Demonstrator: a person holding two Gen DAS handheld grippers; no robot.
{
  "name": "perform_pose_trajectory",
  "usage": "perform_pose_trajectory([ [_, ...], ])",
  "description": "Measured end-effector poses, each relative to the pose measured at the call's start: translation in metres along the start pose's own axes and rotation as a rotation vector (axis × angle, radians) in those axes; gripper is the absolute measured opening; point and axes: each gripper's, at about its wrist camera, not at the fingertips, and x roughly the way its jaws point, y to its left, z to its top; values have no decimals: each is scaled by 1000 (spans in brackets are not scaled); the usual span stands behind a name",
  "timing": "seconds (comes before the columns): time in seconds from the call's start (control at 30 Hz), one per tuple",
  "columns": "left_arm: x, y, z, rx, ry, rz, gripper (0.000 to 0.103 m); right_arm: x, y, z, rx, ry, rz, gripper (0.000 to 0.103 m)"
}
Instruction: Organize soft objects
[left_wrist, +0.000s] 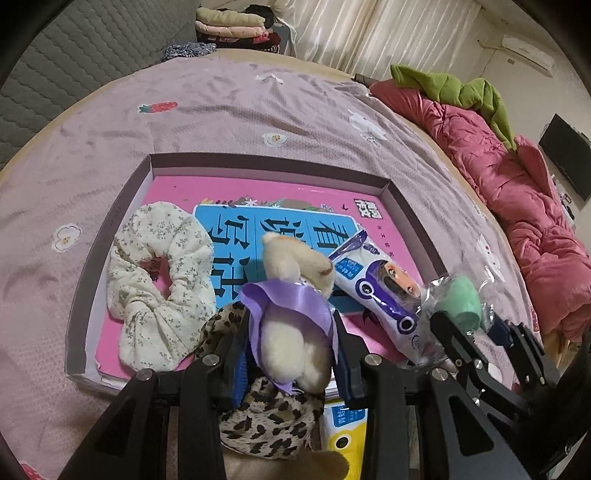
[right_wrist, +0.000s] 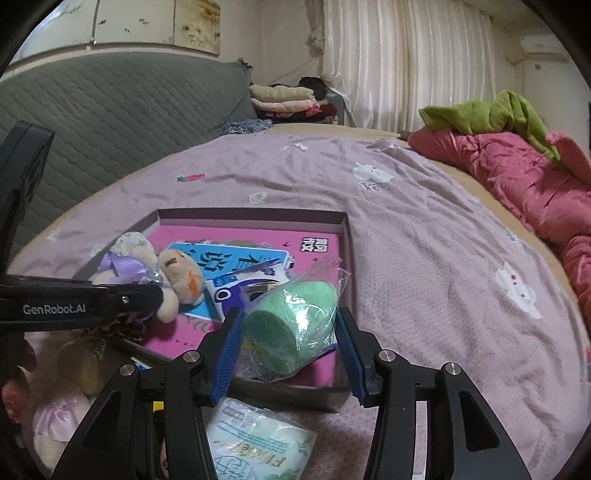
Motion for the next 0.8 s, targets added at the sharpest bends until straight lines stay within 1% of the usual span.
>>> perform_pose_trajectory([
  [0.13,3,1,3,-16,11,4,37,3,-3,-2,2,18,-23,52],
  [0.3,7,-3,7,-17,17,13,37,6,-3,-3,3,28,-15,53],
  [0.43,14,-7,6,-1,49,14,37,9,-2,-3,3,38,3,53],
  [0.53,11,-8,4,6,47,18,37,9,-2,-3,2,36,4,53],
  [0.7,9,-5,3,-7,48,15,37,7,3,-1,-23,34,1,60],
  [0.77,7,-4,2,-11,50,11,37,6,5,-1,-41,28,-21,68],
  [0.8,7,-3,2,-13,51,15,37,6,5,-2,-49,28,-29,69],
])
